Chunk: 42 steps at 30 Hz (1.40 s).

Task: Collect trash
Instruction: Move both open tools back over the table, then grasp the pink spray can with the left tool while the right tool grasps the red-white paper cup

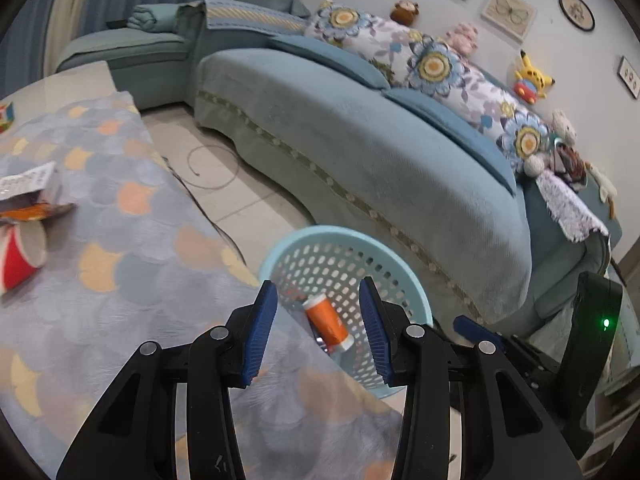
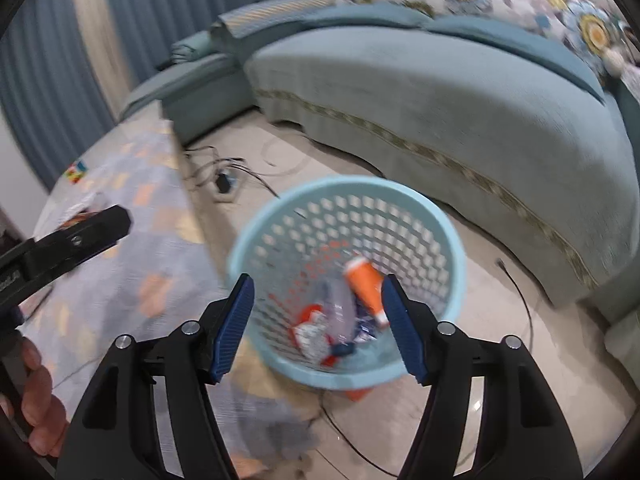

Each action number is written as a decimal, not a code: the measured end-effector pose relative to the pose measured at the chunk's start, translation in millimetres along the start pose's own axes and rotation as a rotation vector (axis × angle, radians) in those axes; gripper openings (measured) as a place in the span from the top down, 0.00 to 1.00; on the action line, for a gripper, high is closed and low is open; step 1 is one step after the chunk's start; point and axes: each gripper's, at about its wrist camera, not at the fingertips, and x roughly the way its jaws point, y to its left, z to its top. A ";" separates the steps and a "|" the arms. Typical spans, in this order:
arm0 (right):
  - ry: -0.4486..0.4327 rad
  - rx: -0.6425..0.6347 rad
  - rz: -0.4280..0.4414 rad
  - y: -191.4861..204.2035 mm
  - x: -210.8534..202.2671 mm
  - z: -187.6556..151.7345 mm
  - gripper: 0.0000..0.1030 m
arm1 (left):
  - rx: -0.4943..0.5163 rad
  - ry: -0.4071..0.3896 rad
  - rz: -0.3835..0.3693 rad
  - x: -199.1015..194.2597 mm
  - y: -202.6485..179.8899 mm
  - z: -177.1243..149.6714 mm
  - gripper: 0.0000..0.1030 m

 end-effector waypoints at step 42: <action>-0.009 -0.394 0.321 253.2 64.1 -23.5 0.46 | -0.449 0.066 0.286 -193.4 304.5 -53.9 0.42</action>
